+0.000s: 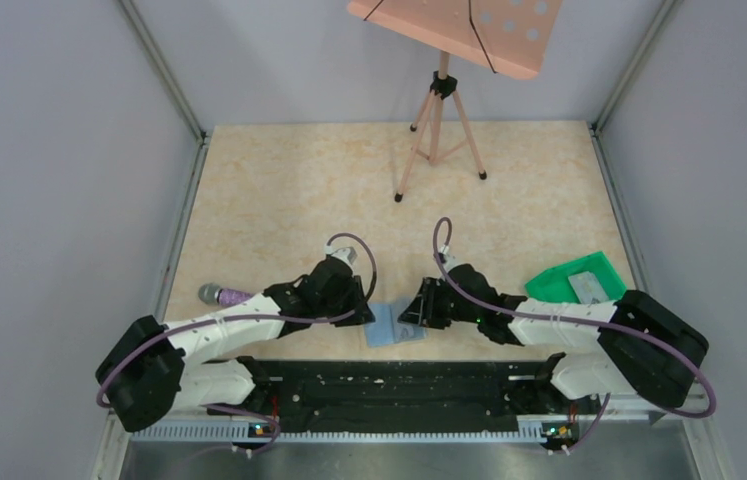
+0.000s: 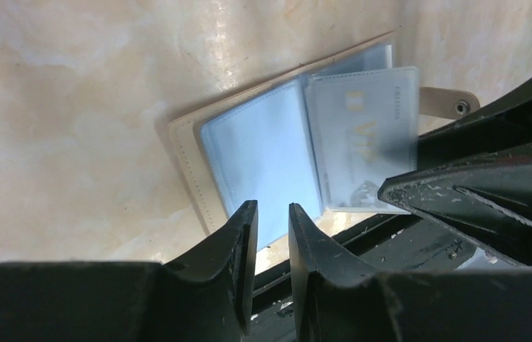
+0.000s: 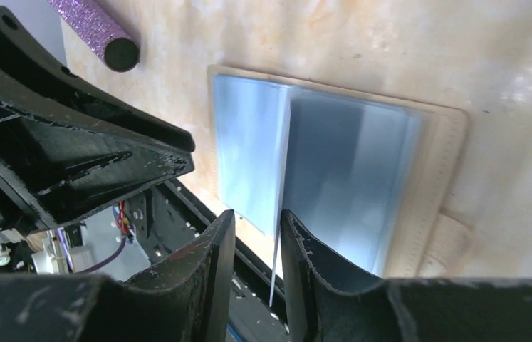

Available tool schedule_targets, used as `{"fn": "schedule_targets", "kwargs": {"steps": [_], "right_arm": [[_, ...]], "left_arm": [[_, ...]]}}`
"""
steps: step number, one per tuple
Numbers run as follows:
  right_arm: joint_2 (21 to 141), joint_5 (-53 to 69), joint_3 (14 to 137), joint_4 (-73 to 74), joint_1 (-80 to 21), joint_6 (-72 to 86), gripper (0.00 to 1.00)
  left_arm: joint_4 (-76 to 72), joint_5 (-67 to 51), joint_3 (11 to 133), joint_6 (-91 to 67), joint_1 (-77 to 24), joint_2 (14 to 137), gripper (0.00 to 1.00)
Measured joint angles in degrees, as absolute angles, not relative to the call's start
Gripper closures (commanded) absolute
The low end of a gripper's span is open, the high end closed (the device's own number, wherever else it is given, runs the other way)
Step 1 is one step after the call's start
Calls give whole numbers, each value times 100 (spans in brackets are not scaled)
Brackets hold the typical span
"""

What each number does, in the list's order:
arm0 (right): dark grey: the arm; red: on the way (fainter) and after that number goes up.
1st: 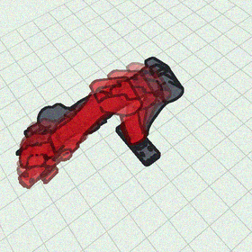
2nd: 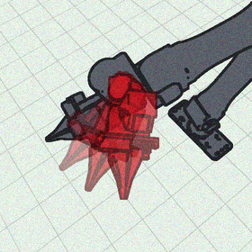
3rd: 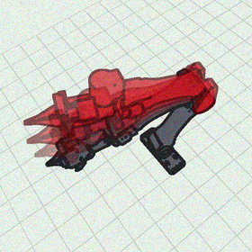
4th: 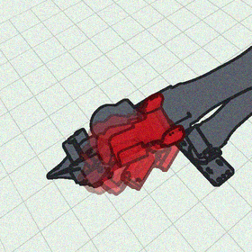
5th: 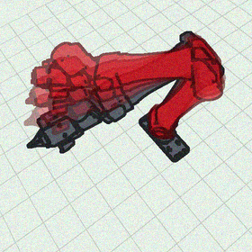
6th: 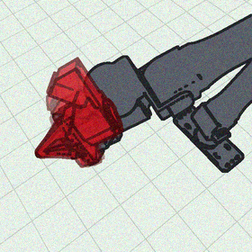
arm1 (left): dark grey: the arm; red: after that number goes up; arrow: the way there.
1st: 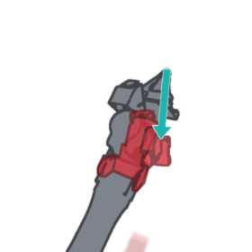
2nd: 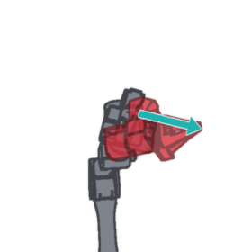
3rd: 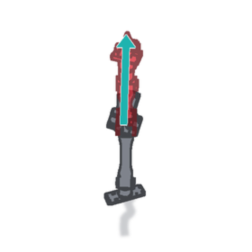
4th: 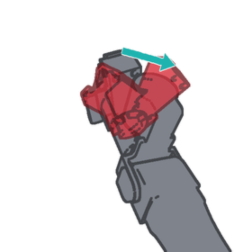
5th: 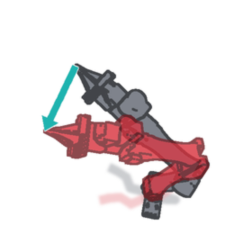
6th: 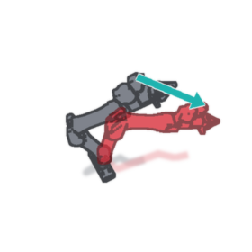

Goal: Take the credit cards out of the card holder
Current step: Remove the credit card from the card holder.

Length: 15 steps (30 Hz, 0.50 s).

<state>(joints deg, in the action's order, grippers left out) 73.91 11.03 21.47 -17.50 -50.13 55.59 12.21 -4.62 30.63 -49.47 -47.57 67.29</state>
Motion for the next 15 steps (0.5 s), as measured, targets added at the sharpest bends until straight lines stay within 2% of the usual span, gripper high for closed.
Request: {"fn": "schedule_targets", "kwargs": {"steps": [9,15], "right_arm": [[7822,1041,2578,-1782,-5446,5566,69],[7966,1037,2676,-1800,-5564,5561,63]], "left_arm": [[1702,-292,3098,-4930,-4517,6431,69],[1973,-172,3131,-4923,-4307,6077,66]]}}
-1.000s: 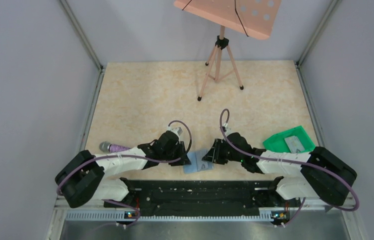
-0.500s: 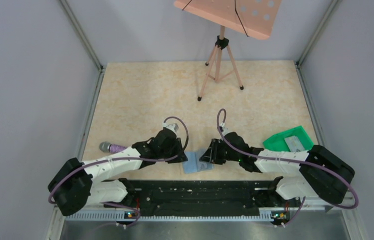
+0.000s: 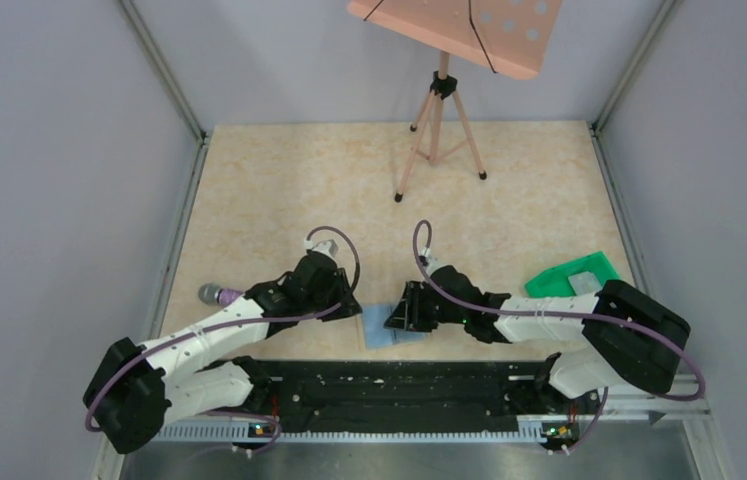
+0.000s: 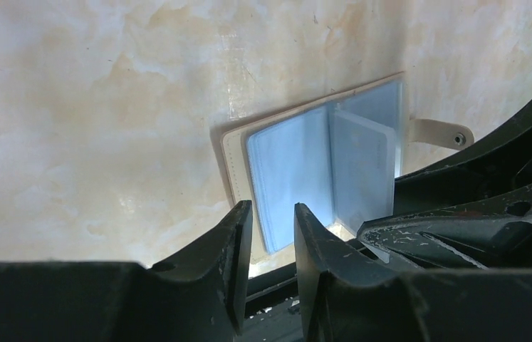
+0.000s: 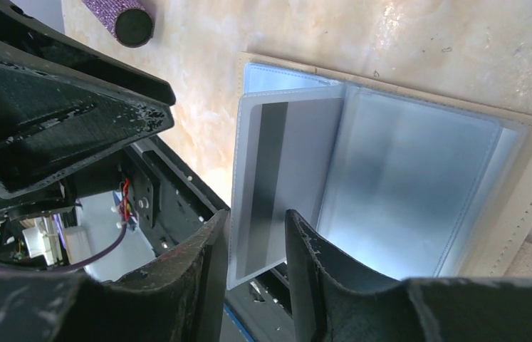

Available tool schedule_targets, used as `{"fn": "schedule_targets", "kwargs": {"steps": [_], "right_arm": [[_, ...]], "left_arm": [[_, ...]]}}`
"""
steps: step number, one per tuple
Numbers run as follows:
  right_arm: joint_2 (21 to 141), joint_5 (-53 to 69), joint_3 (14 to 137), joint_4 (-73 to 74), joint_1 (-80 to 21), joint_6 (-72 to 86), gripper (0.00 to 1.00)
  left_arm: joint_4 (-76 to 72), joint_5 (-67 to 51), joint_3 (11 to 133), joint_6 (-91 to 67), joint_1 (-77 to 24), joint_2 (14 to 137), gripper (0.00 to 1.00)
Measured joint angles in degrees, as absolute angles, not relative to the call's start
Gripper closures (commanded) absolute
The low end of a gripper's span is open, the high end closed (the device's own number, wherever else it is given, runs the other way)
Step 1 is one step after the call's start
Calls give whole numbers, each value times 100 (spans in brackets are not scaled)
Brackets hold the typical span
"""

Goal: Take the credit cards out of the card holder
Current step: Remove the credit card from the card holder.

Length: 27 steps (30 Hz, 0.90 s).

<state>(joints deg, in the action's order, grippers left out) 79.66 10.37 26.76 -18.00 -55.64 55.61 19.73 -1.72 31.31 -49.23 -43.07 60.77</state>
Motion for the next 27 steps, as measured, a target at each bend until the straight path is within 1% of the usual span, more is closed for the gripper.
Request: {"fn": "schedule_targets", "kwargs": {"steps": [3,12,22,27], "right_arm": [[7966,1039,2679,-1800,-5572,5557,59],[7966,1061,2681,-1806,-5572,5559,53],[7944,1083,2823,-1848,-5575,5524,53],[7876,1059,2823,-1798,-5575,5465,53]], "left_arm": [[2056,-158,3179,-4915,-4272,6014,66],[2106,-211,3183,-4912,-4272,6012,66],[2154,-298,3260,-4783,-4272,6012,67],[2032,-587,3280,-4744,-4272,6014,73]]}}
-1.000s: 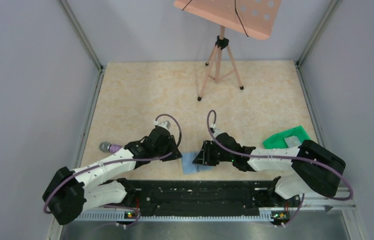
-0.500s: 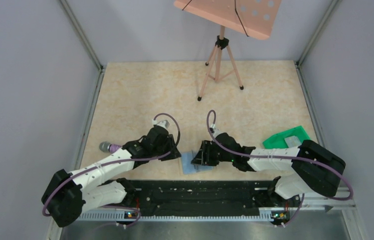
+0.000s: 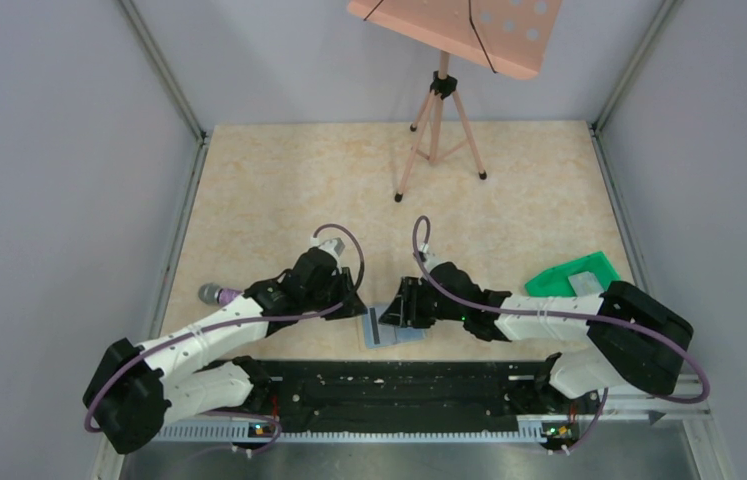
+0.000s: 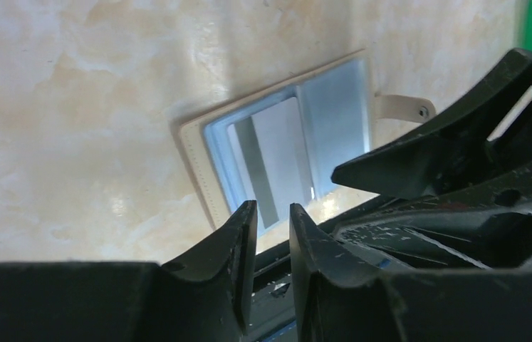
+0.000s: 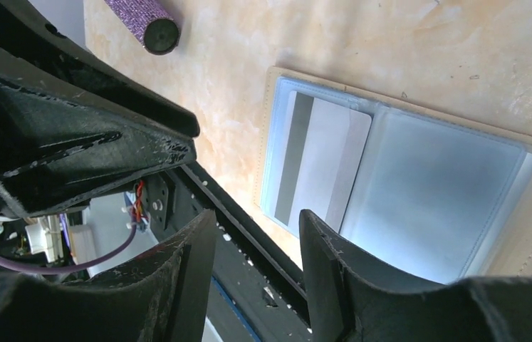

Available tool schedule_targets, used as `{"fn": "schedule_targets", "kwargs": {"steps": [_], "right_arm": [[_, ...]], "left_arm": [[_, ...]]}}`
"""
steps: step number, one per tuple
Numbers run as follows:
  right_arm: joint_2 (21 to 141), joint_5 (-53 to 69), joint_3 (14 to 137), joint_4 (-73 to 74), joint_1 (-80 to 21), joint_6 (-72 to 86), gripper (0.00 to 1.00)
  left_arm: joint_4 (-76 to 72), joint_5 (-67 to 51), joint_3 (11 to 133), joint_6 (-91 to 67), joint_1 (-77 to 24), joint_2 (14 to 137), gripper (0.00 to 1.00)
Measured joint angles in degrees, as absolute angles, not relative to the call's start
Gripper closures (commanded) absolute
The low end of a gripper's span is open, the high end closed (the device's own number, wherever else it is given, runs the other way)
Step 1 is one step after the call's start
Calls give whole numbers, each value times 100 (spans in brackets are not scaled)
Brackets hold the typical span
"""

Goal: Take the credit cards out of the card holder
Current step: Remove the credit card from the card holder.

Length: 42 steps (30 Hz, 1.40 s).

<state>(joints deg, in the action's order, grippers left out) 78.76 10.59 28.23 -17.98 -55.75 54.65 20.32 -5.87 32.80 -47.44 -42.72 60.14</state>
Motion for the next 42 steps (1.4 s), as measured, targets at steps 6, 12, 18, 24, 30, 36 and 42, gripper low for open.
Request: {"fn": "schedule_targets", "kwargs": {"steps": [6,12,18,24,30,36,42], "right_arm": [[7872,965,2823,-1691,-5570,5369,56],[7885,965,2816,-1765,-5452,5295,59],[8088,1017,2808,-1907,-5376,5256,61],[8324,1020,2764,-1911,-5310,5227,62],[8429,1004,2764,-1903,-5306,5205,62],[8510,993,2764,-1925,-5306,5207,62],[8595,1024,2764,-2038,-5306,5207,62]], "left_arm": [[1376,-1074,3105,-4792,-4272,6243,83],[906,-1273,2731,-4906,-4272,6604,86],[497,-1337,2482,-5015,-4272,7057,88],[242,-1389,2443,-5122,-4268,7177,88],[233,-1387,2436,-5137,-4268,7177,88],[207,-1391,2421,-5140,-4268,7177,87],[137,-1411,2388,-5157,-4265,7179,87]]}}
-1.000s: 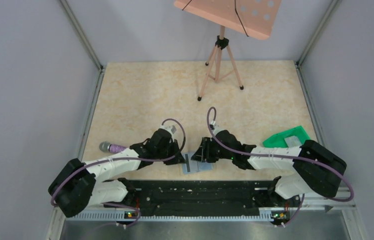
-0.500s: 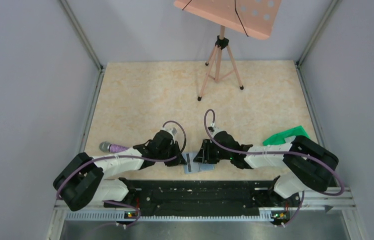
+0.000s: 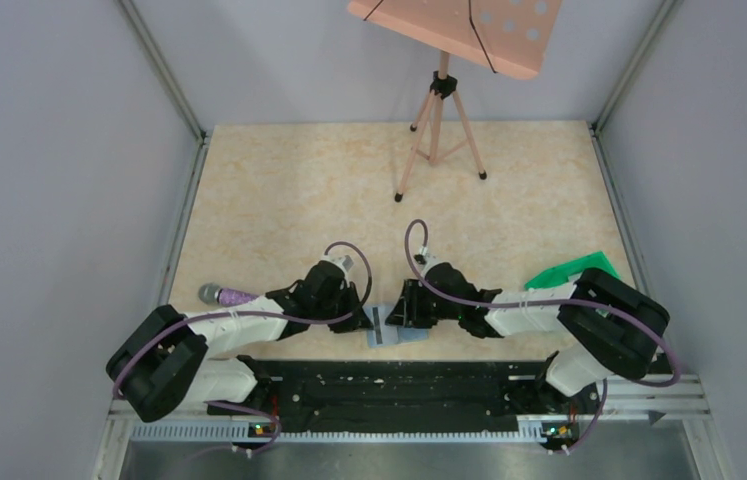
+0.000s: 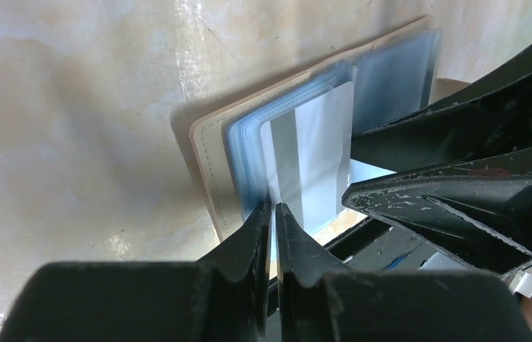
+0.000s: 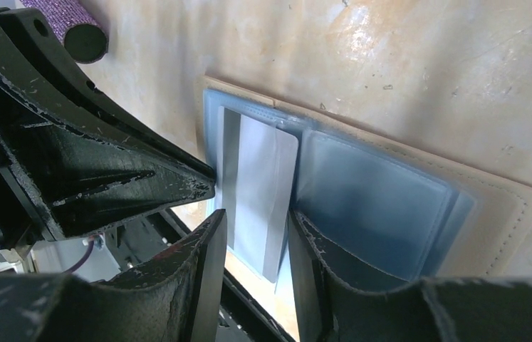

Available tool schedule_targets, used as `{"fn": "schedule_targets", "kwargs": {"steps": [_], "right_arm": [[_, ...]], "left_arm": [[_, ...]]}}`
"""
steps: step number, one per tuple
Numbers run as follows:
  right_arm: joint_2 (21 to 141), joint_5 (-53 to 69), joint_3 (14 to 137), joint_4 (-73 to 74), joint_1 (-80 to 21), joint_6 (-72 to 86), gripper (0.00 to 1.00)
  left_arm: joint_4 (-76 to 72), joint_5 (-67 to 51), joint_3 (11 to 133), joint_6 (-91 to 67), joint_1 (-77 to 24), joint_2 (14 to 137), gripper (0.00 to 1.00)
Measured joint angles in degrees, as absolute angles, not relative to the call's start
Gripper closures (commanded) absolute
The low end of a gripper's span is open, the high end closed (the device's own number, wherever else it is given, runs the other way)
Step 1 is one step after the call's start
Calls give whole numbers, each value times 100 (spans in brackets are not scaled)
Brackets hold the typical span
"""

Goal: Take the credit cards out of the card holder
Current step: Remove the credit card from the card holder.

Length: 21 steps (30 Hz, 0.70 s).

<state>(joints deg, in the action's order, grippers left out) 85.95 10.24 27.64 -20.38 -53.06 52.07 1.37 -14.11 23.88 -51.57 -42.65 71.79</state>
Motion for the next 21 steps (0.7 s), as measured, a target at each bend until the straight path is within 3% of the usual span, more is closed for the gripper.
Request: {"fn": "schedule_targets", "kwargs": {"steps": [6,11,21], "right_arm": [[8698,1168,2720,-2279,-5269,5229,71],[8742,1369,2394,-2792,-5133,5330,99],[8608,1640,2180,-3048,-4967,5271,100]], "left_arm": [[75,-1439,2388,-5159,-4257,7227,87],[43,-1441,2388,-5194,-4254,7251,87],[45,-1409,2416,-5240,-4257,7310,87]]}}
